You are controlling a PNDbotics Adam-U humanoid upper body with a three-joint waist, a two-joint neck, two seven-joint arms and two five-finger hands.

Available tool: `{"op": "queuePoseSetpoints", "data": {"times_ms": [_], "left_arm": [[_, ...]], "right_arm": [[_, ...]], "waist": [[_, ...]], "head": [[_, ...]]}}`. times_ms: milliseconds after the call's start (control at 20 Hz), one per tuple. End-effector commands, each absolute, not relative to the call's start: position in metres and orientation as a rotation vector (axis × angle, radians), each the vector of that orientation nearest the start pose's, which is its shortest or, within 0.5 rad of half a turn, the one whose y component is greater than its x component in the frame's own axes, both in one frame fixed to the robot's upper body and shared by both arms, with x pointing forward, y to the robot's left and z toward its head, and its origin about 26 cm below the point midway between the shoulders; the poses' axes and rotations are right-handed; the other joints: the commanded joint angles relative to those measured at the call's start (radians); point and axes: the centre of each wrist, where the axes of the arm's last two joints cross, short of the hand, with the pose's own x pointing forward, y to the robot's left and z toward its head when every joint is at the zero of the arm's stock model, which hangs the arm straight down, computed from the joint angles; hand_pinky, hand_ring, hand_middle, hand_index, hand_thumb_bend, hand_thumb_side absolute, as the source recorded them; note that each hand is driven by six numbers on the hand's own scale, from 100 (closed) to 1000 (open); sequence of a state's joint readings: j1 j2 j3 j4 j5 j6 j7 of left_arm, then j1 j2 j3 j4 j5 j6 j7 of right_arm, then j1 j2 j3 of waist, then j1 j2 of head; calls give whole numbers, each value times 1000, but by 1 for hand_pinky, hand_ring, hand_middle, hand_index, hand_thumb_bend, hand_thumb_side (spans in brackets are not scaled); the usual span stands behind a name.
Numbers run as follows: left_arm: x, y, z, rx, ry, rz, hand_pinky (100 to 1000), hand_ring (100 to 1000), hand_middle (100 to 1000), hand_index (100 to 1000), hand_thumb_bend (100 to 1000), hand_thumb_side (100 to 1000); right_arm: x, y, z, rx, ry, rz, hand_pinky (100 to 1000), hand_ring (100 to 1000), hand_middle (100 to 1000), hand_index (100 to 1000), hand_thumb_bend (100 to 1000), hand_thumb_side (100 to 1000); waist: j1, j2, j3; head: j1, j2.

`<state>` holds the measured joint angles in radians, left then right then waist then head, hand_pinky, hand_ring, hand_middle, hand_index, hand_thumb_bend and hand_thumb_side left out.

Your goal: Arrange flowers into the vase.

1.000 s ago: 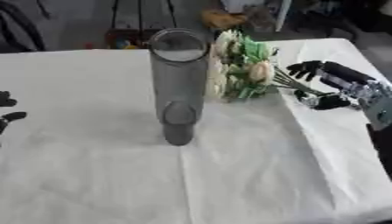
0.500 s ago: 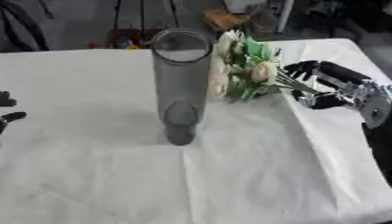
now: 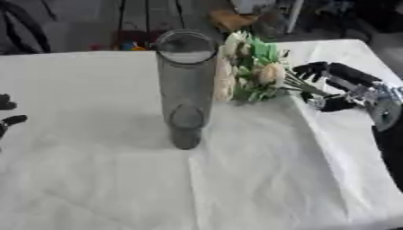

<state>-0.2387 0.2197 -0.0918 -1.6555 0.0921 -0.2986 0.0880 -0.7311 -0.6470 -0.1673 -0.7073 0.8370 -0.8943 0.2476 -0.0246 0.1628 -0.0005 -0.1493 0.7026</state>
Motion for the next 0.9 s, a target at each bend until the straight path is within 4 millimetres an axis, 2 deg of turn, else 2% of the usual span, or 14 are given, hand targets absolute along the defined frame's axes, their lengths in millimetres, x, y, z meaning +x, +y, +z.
{"op": "queuePoseSetpoints", "data": {"times_ms": [50,900], "left_arm": [[330,241,93,-31,-2196,-172,711,931,634,797,960,767],[330,241,93,-33,-2196,-171,711,931,634,796,960,767]], "right_arm": [[413,-486,147,-808,-1650,1495,678,773,785,954,176,100],[408,-501,141,-885,-1645,1429,674,771,783,955,175,100]], "waist": [[1,-17,0],[1,-18,-1]], "head": [[-3,0],[-11,-3]]}}
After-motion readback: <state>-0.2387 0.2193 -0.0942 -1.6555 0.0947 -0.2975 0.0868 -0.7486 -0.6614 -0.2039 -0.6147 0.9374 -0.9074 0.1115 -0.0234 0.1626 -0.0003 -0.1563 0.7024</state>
